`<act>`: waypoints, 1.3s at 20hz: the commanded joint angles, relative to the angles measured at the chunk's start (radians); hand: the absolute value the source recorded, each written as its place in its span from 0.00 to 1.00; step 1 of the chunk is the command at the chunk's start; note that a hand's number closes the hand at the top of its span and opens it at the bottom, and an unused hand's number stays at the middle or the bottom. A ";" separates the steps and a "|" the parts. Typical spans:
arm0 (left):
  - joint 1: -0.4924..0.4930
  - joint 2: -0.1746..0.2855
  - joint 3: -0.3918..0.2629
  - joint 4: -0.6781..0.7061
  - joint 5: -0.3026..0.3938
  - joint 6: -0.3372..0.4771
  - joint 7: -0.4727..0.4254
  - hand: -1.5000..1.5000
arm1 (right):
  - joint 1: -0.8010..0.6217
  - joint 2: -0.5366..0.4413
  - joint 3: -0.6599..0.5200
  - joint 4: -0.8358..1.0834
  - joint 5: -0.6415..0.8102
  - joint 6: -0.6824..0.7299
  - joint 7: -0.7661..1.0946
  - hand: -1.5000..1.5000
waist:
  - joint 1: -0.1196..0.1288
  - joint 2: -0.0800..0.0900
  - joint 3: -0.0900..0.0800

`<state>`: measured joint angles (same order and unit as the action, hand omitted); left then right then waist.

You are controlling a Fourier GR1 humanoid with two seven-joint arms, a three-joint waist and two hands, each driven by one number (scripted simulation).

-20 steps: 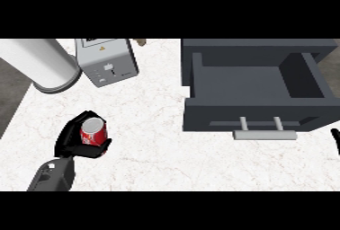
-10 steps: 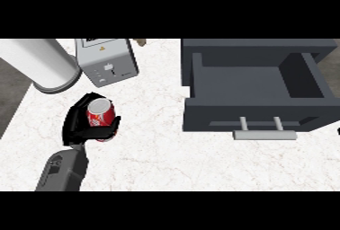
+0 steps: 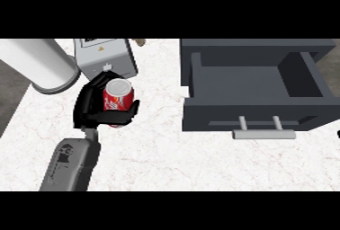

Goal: Pick up the can, place it into the drawer and close the drawer

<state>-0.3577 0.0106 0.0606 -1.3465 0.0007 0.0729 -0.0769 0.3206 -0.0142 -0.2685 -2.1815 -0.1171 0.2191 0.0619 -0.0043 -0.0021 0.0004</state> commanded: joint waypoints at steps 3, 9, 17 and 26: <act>-0.066 -0.010 -0.168 -0.091 0.017 0.127 0.153 1.00 | -0.032 0.013 0.043 0.019 0.040 -0.039 0.010 0.00 | 0.000 0.001 0.000; -0.283 0.002 -0.149 -0.087 -0.009 0.158 0.319 1.00 | -0.026 -0.010 -0.018 -0.006 -0.007 -0.010 0.011 0.00 | -0.001 0.000 0.000; -0.591 -0.010 -0.230 0.150 0.013 0.342 0.317 1.00 | -0.048 -0.025 -0.031 -0.041 -0.029 -0.018 0.090 0.00 | -0.014 0.004 0.000; -0.892 -0.011 -0.203 0.454 0.096 0.393 0.312 1.00 | -0.046 0.000 0.010 0.024 0.010 -0.016 0.001 0.00 | -0.029 0.009 0.001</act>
<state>-1.1254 0.0004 -0.1704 -1.0363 0.0657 0.4535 0.2647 0.3027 -0.0110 -0.2471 -2.1990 -0.0984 0.1996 0.0829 -0.0260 0.0034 0.0006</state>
